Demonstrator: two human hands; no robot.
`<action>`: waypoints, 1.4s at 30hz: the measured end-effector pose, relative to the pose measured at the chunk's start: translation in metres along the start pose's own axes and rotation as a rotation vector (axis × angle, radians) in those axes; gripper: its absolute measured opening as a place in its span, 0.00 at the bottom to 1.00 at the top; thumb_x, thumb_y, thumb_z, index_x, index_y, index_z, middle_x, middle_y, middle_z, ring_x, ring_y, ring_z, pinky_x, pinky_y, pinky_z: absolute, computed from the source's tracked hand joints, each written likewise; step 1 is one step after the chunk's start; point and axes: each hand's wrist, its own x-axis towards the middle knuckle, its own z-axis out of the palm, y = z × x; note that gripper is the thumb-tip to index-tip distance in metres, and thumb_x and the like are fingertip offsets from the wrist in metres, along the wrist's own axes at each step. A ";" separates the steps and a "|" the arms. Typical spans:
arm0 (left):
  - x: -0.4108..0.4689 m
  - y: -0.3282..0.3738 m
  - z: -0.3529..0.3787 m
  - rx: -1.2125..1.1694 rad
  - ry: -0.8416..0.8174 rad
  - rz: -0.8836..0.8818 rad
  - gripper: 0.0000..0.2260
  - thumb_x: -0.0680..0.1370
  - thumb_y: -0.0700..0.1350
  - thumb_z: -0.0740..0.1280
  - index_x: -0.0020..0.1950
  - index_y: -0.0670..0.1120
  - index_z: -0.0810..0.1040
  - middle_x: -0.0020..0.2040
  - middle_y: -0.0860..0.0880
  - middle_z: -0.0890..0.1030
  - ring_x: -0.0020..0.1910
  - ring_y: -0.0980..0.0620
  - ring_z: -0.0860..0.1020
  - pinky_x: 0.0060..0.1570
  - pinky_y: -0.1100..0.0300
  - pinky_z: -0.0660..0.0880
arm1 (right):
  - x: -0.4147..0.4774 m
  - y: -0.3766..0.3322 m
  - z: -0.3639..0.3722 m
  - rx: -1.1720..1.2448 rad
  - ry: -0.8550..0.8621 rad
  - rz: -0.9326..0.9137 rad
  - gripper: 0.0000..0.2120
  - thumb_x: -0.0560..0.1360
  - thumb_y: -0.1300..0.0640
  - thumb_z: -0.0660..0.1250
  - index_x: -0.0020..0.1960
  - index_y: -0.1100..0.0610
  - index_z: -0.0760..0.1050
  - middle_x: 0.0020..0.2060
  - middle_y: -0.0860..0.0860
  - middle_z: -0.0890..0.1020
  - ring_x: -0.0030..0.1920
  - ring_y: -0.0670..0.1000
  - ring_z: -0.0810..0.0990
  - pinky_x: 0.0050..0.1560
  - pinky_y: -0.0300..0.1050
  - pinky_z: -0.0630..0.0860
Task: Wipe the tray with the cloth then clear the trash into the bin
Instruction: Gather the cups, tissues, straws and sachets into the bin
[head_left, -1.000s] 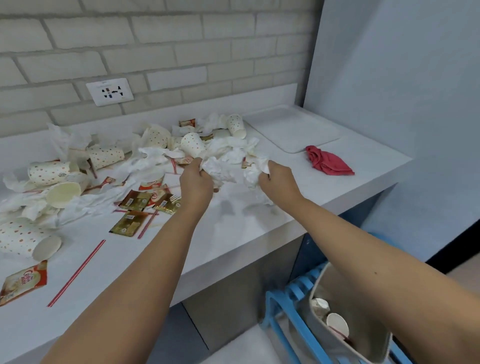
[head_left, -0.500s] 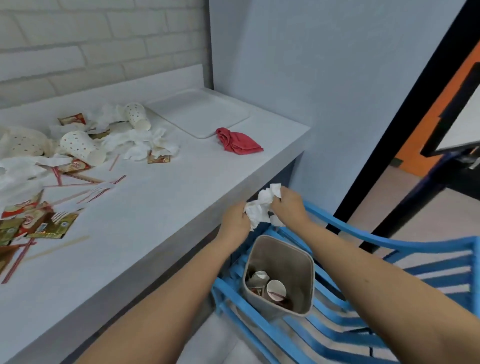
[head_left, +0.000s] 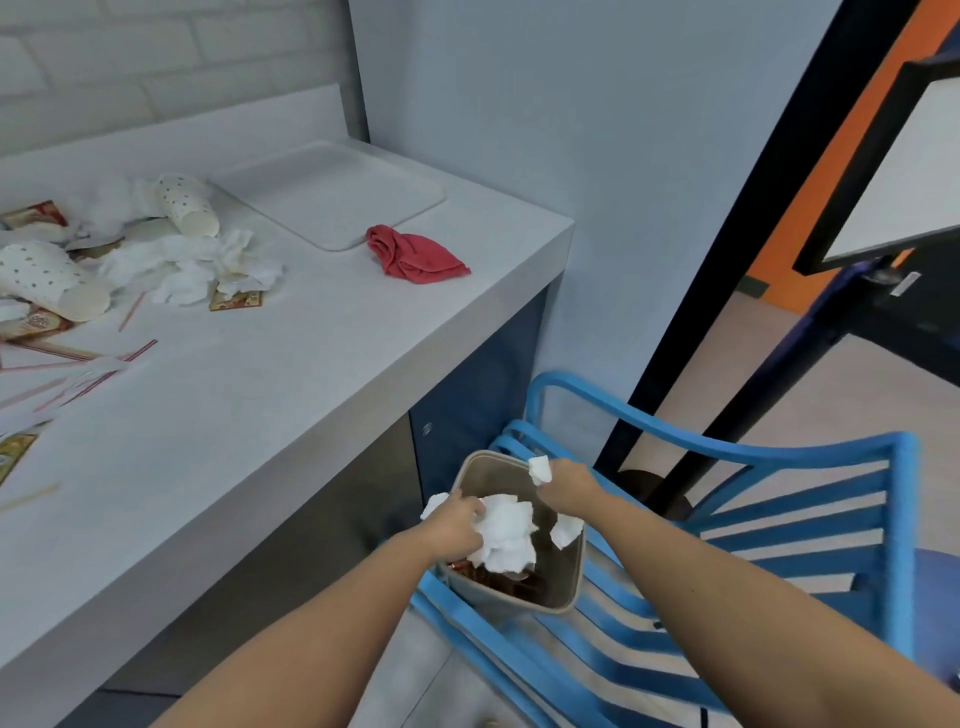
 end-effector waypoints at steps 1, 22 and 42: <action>0.000 -0.001 0.000 -0.021 -0.010 0.001 0.22 0.76 0.38 0.60 0.70 0.46 0.66 0.69 0.47 0.65 0.62 0.47 0.72 0.55 0.59 0.72 | 0.002 0.001 0.003 0.003 -0.029 0.000 0.12 0.78 0.57 0.59 0.58 0.61 0.72 0.60 0.58 0.77 0.57 0.56 0.77 0.43 0.43 0.69; -0.048 -0.002 -0.062 -0.243 0.830 0.244 0.12 0.77 0.34 0.60 0.58 0.42 0.76 0.54 0.49 0.75 0.47 0.58 0.71 0.46 0.77 0.67 | -0.020 -0.108 -0.068 -0.236 -0.276 -0.253 0.14 0.78 0.56 0.62 0.35 0.57 0.74 0.29 0.50 0.74 0.26 0.47 0.64 0.28 0.38 0.63; -0.204 -0.152 -0.144 -0.208 1.295 -0.131 0.12 0.77 0.39 0.63 0.61 0.42 0.73 0.59 0.45 0.72 0.49 0.54 0.71 0.49 0.66 0.66 | -0.070 -0.298 -0.018 -0.055 -0.150 -0.721 0.18 0.79 0.57 0.59 0.31 0.57 0.73 0.29 0.48 0.72 0.28 0.46 0.66 0.29 0.36 0.60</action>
